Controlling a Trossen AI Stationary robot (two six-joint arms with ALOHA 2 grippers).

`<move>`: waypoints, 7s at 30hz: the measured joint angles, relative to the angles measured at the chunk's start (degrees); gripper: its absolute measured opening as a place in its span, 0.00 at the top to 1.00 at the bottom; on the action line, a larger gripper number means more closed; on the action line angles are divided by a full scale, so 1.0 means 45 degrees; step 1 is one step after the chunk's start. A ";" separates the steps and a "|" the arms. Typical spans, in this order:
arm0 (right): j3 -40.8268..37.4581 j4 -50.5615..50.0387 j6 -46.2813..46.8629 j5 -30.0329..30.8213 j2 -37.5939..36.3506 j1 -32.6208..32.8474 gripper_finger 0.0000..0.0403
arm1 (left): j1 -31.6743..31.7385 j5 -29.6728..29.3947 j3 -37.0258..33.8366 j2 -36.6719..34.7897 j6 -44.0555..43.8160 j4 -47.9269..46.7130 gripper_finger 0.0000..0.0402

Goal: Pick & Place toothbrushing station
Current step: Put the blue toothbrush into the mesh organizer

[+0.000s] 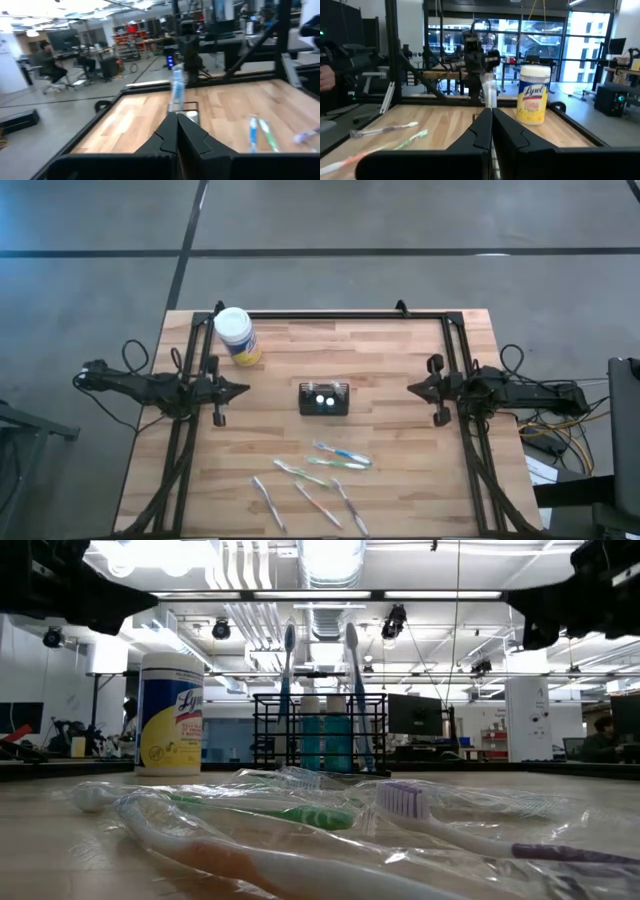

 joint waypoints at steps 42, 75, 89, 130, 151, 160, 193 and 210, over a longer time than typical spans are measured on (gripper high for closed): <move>1.1832 -0.8935 0.4674 0.3997 1.6754 0.5299 0.98 | -0.0007 0.0038 -0.0209 0.0000 -0.1337 -0.0232 0.97; 1.6424 -1.0295 0.6980 0.2630 2.4544 0.5304 0.48 | -0.0002 0.0053 -0.0218 0.0010 -0.1551 -0.0695 0.97; 1.6295 -0.9983 0.6761 0.2190 2.4751 0.5299 0.61 | -0.0002 0.0096 -0.0219 0.0015 -0.1624 -0.0704 0.97; 0.7460 0.2893 0.1322 0.7025 1.5345 0.6552 0.98 | -0.0007 0.2820 0.0587 0.4752 -0.2310 0.6196 0.62; 0.9733 0.5377 -0.2835 0.8750 1.8247 0.6277 0.98 | 0.0041 0.2472 0.5529 1.2072 -0.1977 0.6728 0.45; 1.0078 0.5949 -0.3706 0.9190 1.8402 0.6031 0.98 | 0.0041 0.2890 0.6135 1.3441 -0.1360 0.9083 0.34; 1.0214 0.6272 -0.4502 0.9043 1.8684 0.5841 0.98 | 0.0178 0.2588 0.7830 1.4938 0.0414 0.9311 0.97; 1.0214 0.1547 -0.0854 0.8439 1.6183 0.6071 0.73 | 0.0568 0.1349 0.7815 1.1993 0.1402 0.4718 0.97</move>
